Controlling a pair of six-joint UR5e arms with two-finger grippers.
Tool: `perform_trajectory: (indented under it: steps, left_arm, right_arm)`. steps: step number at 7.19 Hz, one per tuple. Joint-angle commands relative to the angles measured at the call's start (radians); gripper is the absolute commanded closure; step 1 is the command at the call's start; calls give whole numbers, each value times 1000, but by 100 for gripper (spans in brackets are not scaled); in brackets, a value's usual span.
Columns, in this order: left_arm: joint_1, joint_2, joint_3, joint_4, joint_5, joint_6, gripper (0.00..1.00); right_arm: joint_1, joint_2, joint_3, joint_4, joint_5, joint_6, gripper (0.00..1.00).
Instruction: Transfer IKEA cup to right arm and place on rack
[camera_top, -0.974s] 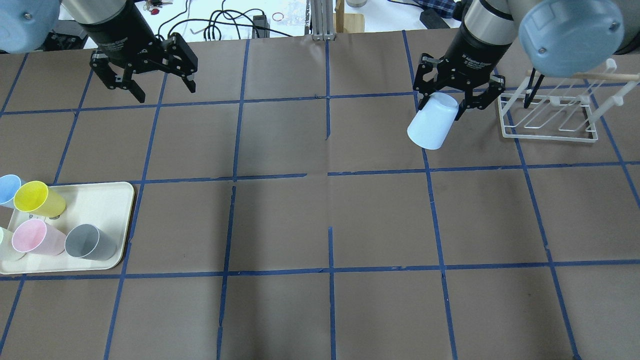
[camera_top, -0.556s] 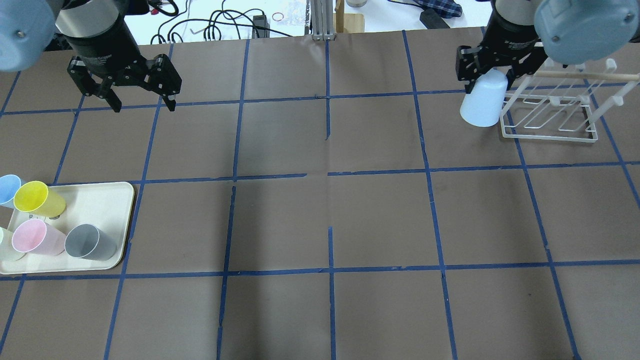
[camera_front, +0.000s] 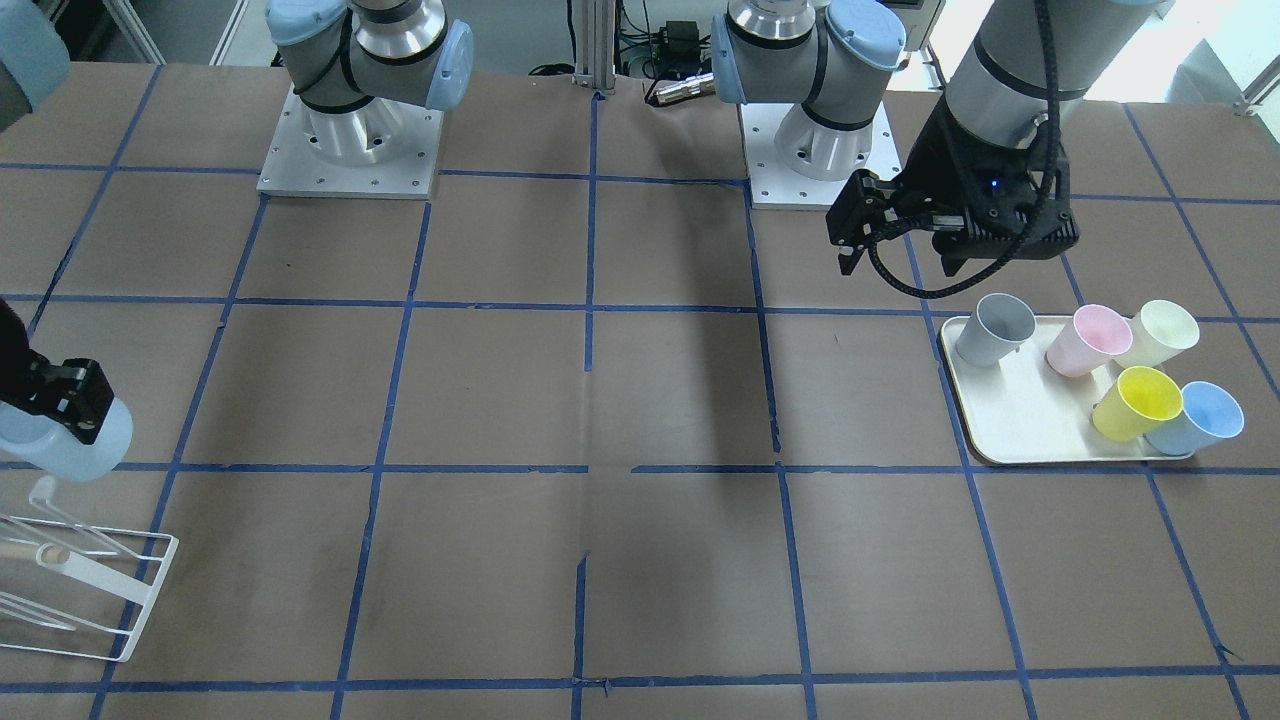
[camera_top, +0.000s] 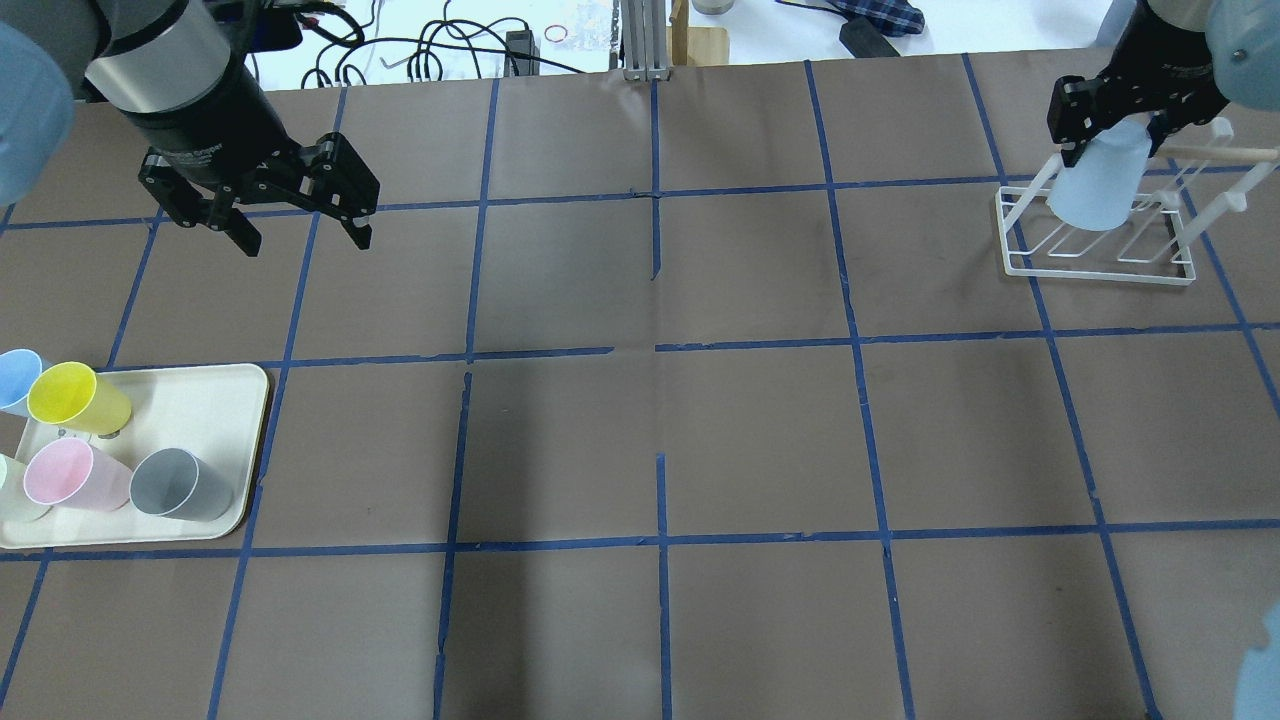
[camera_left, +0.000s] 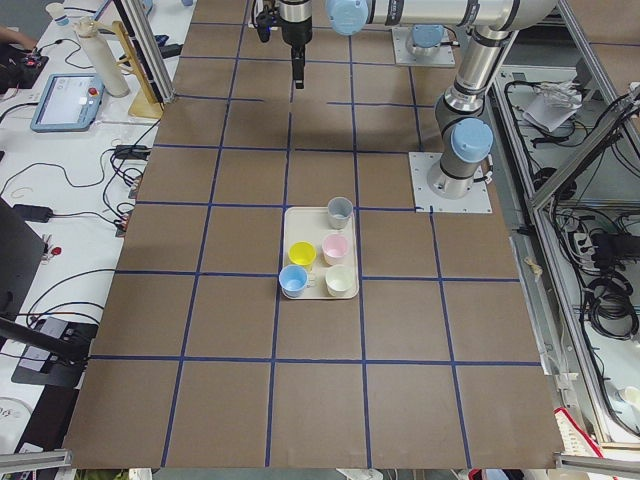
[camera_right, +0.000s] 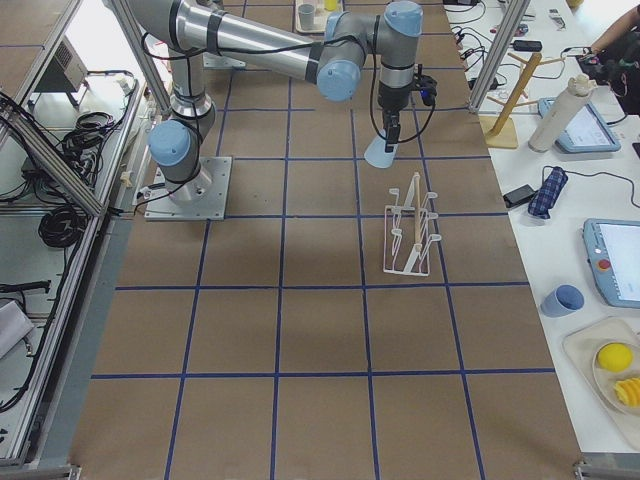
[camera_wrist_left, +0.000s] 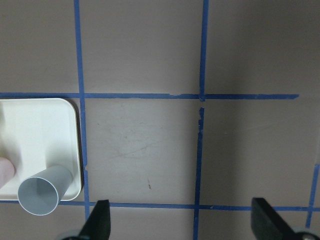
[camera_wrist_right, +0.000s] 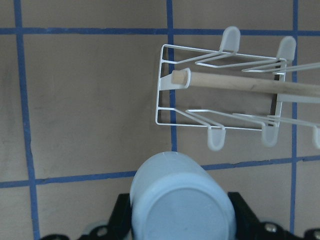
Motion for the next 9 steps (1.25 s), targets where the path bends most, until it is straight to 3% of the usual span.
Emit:
perform_trajectory:
  steps: [1, 9]
  left_arm:
    - [-68, 0, -7, 4, 89, -48, 0]
    - [-36, 56, -85, 12, 33, 35, 0]
  right_arm:
    - [-31, 29, -1, -47, 7, -21, 59]
    - [-71, 64, 13, -64, 7, -32, 59]
